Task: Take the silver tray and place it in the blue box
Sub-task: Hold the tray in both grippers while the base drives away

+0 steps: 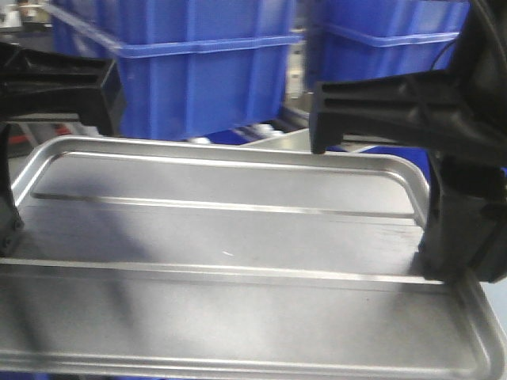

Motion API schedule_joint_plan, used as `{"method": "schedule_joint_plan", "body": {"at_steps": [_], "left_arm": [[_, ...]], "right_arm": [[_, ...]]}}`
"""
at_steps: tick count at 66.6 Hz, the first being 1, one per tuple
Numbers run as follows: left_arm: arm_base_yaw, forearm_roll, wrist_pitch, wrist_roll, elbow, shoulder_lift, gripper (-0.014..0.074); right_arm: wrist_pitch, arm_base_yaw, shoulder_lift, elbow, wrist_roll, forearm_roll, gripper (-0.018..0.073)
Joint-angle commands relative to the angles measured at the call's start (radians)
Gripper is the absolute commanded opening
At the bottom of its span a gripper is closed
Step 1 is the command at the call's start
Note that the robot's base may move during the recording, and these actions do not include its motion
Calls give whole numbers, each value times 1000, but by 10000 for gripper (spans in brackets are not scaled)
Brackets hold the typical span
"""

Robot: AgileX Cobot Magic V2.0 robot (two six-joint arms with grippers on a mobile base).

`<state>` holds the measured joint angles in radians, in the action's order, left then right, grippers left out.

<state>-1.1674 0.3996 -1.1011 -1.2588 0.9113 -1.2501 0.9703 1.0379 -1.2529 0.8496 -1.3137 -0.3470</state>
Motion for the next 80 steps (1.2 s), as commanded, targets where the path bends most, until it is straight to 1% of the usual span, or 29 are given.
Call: {"method": "schedule_joint_plan", "body": {"at_steps": [1, 80], "left_arm": [[-13, 21, 30, -9, 29, 25, -9], [-13, 21, 28, -9, 29, 25, -9]], "right_arm": [[-45, 3, 31, 31, 1, -32, 69], [-45, 3, 31, 31, 1, -32, 69]]}}
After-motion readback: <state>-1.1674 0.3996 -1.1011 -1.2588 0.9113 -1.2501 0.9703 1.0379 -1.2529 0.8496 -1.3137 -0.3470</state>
